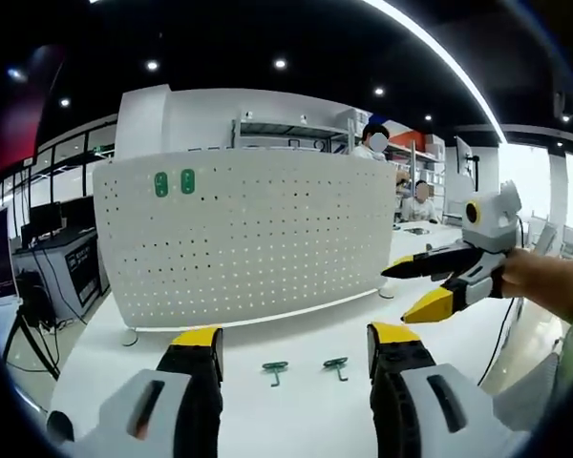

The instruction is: Insert the hook assembly into the mounting plate slot until the hook locks in place.

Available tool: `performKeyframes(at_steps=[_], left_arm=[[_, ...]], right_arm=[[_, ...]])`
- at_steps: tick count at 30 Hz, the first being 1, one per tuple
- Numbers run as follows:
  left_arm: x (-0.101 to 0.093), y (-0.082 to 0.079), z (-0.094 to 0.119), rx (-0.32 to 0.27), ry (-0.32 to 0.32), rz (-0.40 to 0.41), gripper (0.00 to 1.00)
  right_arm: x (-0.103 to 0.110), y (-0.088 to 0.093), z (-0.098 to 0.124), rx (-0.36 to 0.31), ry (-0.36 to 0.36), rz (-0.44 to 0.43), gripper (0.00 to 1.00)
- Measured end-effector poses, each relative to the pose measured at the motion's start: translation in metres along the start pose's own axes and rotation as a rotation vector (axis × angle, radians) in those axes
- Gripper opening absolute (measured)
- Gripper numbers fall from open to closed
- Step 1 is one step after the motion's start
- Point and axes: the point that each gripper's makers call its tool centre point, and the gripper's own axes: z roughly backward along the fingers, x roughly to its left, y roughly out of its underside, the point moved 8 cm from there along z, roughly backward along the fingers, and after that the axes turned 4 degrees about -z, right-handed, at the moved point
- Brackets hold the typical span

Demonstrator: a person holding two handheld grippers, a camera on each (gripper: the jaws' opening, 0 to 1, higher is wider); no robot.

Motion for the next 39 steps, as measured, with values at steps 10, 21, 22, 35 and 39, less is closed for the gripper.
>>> performKeyframes(at_steps=[10,21,22,35,39], left_arm=[[-0.002,0.007,0.004,0.015,0.0,0.011,0.62],[-0.004,0.015,0.009,0.036,0.004,0.011,0.62],[-0.004,0.016,0.01,0.038,0.004,0.011,0.61],[-0.005,0.023,0.015,0.054,0.001,0.022,0.6],[-0.007,0.025,0.015,0.056,0.003,0.025,0.6]], right_arm=[[-0.007,0.008,-0.028,0.071,-0.036,0.025,0.61],[-0.017,0.019,-0.058,0.145,-0.061,0.055,0.51],[-0.017,0.021,-0.062,0.155,-0.062,0.067,0.51],[-0.023,0.038,-0.092,0.239,-0.082,0.091,0.41],[-0.024,0.043,-0.1,0.262,-0.087,0.103,0.37]])
